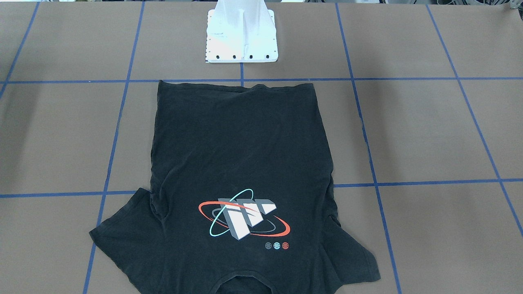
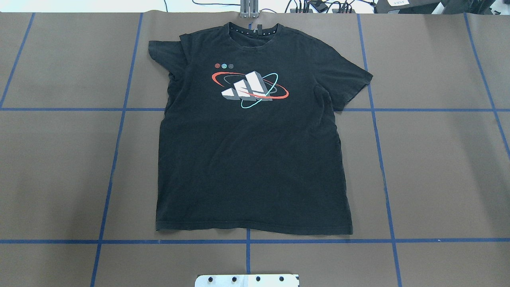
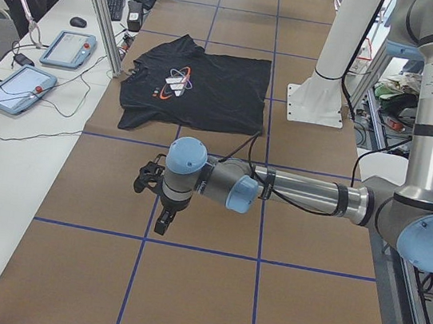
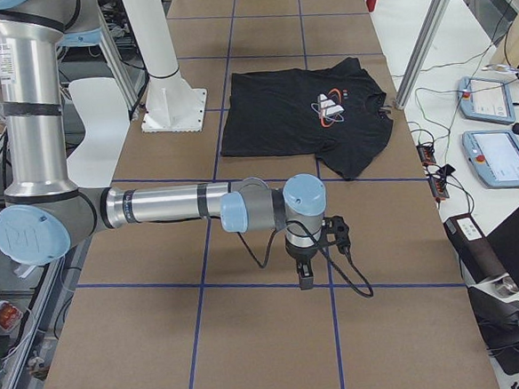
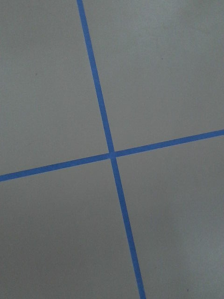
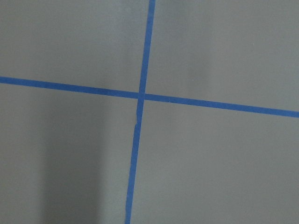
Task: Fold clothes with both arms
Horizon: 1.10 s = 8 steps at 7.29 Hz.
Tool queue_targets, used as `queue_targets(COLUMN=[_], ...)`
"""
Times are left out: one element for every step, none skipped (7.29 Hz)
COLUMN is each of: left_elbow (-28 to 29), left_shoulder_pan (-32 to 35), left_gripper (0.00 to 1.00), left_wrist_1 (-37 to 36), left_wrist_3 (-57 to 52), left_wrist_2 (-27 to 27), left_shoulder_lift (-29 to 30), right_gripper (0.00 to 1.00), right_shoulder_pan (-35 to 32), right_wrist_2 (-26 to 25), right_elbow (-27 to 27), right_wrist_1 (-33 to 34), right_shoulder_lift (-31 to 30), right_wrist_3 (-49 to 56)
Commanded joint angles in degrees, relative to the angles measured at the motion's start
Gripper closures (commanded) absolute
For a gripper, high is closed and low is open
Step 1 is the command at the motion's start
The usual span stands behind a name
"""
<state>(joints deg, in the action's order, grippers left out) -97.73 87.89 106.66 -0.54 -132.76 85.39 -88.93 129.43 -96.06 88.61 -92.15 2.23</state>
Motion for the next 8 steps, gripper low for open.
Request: queue_targets(left_elbow=[2.2, 2.6, 3.2, 5.9, 9.4, 10.2, 9.8, 10.0], left_shoulder_pan=[0.0, 0.0, -0.1, -0.1, 0.0, -0.1, -0.2, -1.8], left_gripper=[0.0, 0.0, 0.0, 0.0, 0.0, 0.0, 0.0, 0.0], left_wrist_1=[12.7, 18.9, 24.3, 25.4, 25.7, 27.6, 29.9, 32.2], left_wrist_3=[0.6, 0.6, 0.6, 1.0, 1.7, 2.4, 4.6, 7.8], left_wrist_2=[0.2, 0.3, 0.4, 0.2, -0.1, -0.1, -0.3, -0.3], left_shoulder_lift=[0.8, 2.1, 3.6, 8.1, 11.3, 11.7, 12.4, 12.4], right_gripper=[0.0, 0.0, 0.0, 0.0, 0.0, 0.0, 0.0, 0.0], right_shoulder_pan=[0.2, 0.2, 0.4, 1.5, 1.8, 4.3, 8.4, 13.6], right_wrist_2=[-0.2, -0.2, -0.1, 0.0, 1.5, 2.7, 2.5, 2.1], right_elbow=[-0.4, 0.7, 2.2, 2.8, 3.2, 2.9, 2.8, 3.2], right_wrist_1=[-7.0, -11.4, -11.9, -12.0, -12.0, -12.8, -15.2, -17.7], right_shoulder_lift=[0.5, 1.0, 3.5, 5.0, 6.2, 8.1, 9.2, 12.7], right_wrist_3=[-0.3, -0.6, -3.2, -4.7, -7.0, -7.7, -9.9, -14.4])
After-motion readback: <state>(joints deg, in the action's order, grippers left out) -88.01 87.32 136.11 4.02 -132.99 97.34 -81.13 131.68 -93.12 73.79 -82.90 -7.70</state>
